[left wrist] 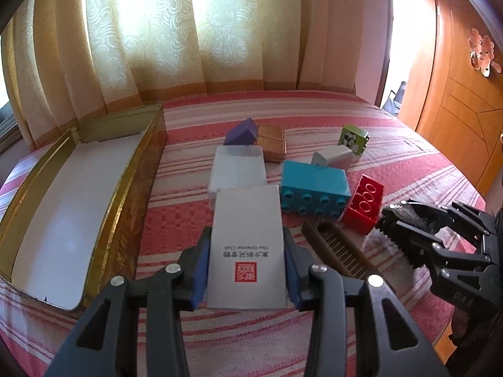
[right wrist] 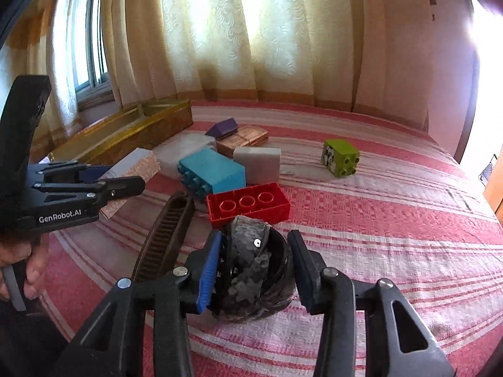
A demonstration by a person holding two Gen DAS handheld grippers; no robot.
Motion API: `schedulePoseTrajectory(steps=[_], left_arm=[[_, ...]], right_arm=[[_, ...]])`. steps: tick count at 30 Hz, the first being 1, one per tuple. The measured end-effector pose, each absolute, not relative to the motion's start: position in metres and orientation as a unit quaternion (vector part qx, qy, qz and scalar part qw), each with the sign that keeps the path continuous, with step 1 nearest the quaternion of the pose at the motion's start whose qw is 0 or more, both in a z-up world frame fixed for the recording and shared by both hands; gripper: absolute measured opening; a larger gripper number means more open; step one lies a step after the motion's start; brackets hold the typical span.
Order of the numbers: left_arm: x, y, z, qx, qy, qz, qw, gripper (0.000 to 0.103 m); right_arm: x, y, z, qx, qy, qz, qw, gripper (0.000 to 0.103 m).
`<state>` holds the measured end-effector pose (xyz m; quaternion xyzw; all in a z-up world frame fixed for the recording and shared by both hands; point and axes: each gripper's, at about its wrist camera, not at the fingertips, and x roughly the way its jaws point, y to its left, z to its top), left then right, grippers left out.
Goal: Organize rigid objects
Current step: 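Carry the patterned cup and white box together over the gold tray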
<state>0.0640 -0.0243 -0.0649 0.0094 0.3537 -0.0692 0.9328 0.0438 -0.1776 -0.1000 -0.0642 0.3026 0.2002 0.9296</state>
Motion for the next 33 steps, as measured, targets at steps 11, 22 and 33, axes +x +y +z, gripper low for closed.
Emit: schedulePoseTrajectory(steps=[11,22,33], left_arm=[[0.054,-0.022,-0.059,0.005,0.321,-0.063,0.945,0.040],[0.044,-0.021,-0.054,0.004,0.291,-0.058,0.955,0.040],[0.034,-0.004,-0.045,-0.004,0.263,-0.054,0.963,0.040]], right_arm=[[0.021,-0.186,-0.092,-0.051,0.221,0.184,0.956,0.045],[0.008,-0.189,-0.089,-0.043,0.169,0.171,0.970,0.045],[0.002,-0.185,-0.080,-0.036,0.150,0.180,0.971,0.045]])
